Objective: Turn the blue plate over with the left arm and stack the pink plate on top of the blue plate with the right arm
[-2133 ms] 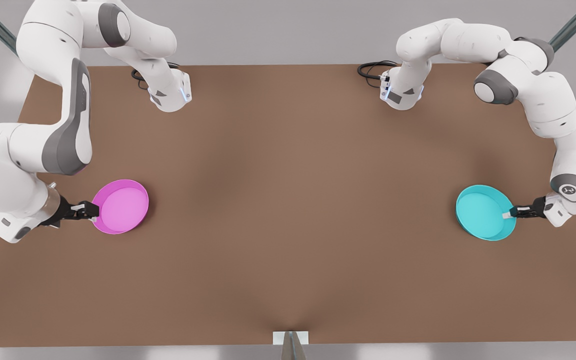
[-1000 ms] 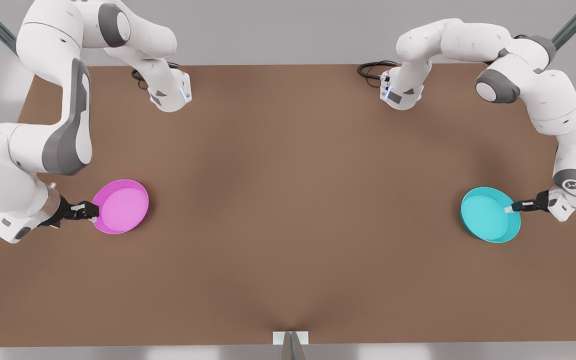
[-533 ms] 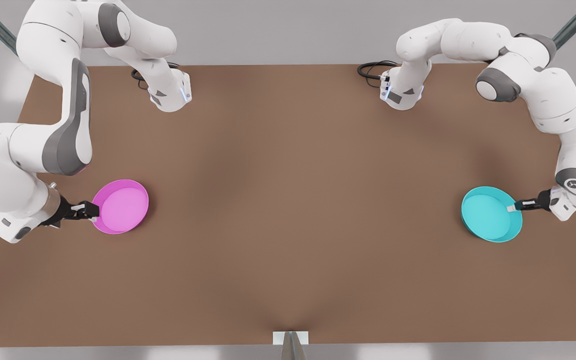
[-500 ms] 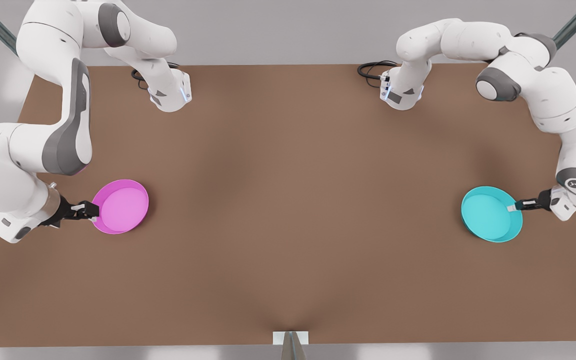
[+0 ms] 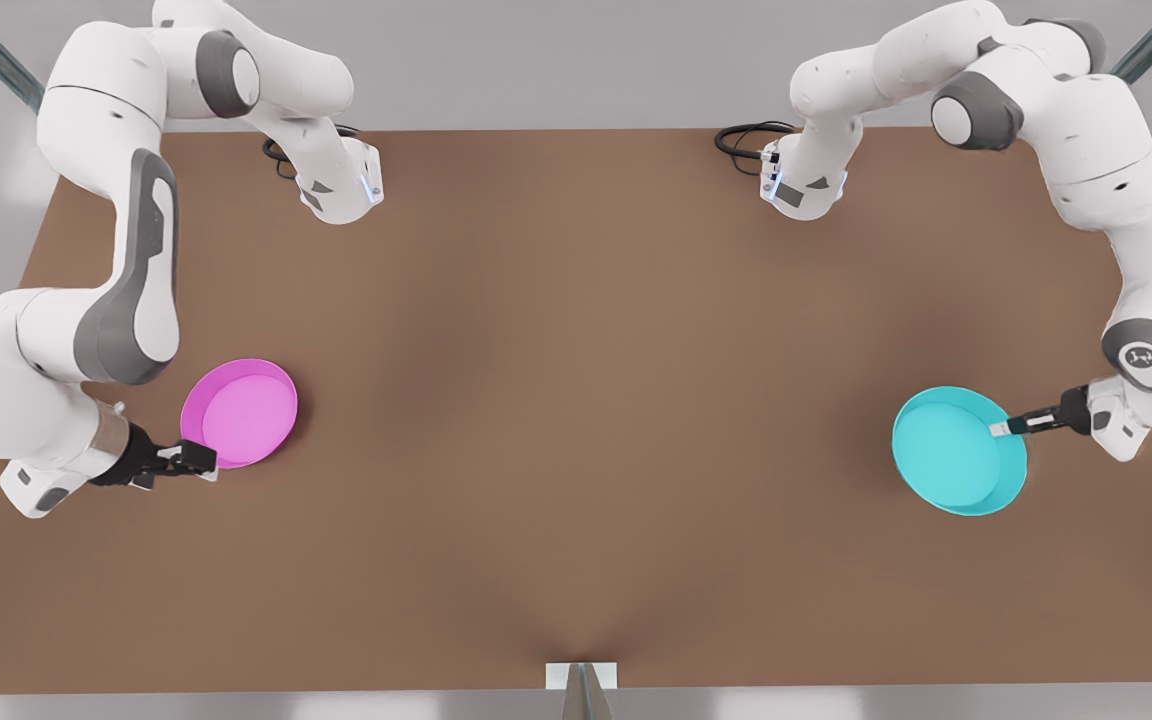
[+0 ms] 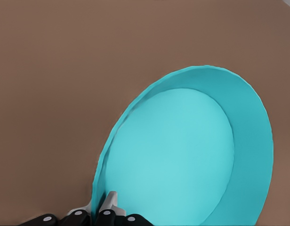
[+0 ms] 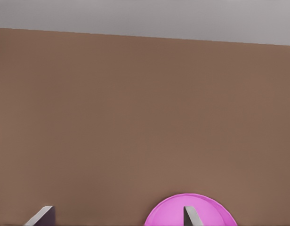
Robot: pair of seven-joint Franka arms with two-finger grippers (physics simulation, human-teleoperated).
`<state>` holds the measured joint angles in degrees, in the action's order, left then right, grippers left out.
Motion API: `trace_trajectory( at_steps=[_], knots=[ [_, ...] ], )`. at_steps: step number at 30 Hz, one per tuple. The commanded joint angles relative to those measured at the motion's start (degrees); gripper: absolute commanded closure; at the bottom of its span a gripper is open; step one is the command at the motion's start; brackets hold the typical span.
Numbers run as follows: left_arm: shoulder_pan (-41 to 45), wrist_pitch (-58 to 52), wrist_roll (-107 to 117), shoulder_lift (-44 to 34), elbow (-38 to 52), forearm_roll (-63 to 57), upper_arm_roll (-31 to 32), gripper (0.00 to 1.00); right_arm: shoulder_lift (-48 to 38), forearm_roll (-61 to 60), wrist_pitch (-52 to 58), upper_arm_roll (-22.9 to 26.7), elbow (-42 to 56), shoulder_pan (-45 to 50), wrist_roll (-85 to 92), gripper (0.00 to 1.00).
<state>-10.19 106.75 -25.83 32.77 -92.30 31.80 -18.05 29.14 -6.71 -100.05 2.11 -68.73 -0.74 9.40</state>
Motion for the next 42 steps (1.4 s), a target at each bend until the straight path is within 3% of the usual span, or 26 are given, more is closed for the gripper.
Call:
trace_trajectory(
  at_steps=[1,7,14,19,24,29,33,35,39,40,41,42],
  knots=[
    [0.6,0.1,1.1,-0.6,-0.5,3.9,0.0,0.79,0.0,0.0,0.0,0.1,0.0,0.0,0.0,0.0],
    [8.1,-0.5,21.7,-5.2,-0.1,1.0,2.8,0.79,0.0,-0.6,0.7,0.2,0.1,-0.4,-0.6,0.0],
    [22.4,-1.0,42.0,-9.7,0.5,-4.5,2.8,0.79,0.1,0.0,1.0,0.3,-0.3,-2.2,0.0,0.0],
    [34.8,-1.1,58.7,-11.4,2.1,-15.1,2.8,0.79,0.5,7.3,0.3,-0.2,-0.2,0.4,-0.9,0.0],
    [46.1,-3.3,66.9,-12.0,5.8,-34.6,2.8,0.79,2.1,14.1,2.8,-0.4,-1.6,4.3,0.0,0.0],
    [54.1,-8.3,66.6,-11.1,10.5,-53.1,2.8,0.79,4.1,13.4,4.2,-0.4,-1.6,3.6,0.1,0.0],
    [61.3,-12.2,66.1,-8.8,10.7,-71.7,2.8,0.79,6.3,5.2,4.8,-0.1,-1.7,1.3,0.1,0.0],
    [66.4,-16.8,65.8,-5.7,10.6,-84.2,2.8,0.79,5.3,5.0,14.4,-0.4,-0.5,2.9,-1.0,0.0],
    [73.5,-24.9,65.5,1.2,10.6,-103.1,2.8,0.79,1.3,4.6,23.8,0.3,1.3,0.5,0.0,0.0],
    [74.9,-27.0,65.7,3.9,10.7,-106.8,2.8,0.79,-2.3,4.4,18.1,0.3,-4.8,-0.4,-0.3,0.0],
    [76.3,-30.6,65.9,7.3,12.4,-109.8,2.8,0.79,-6.5,4.3,4.8,0.3,-16.0,-1.8,0.0,0.0],
    [77.1,-34.5,65.9,12.0,15.5,-113.6,2.7,0.79,-7.2,2.0,1.6,2.2,-20.1,-2.6,0.5,0.0]
  ],
)
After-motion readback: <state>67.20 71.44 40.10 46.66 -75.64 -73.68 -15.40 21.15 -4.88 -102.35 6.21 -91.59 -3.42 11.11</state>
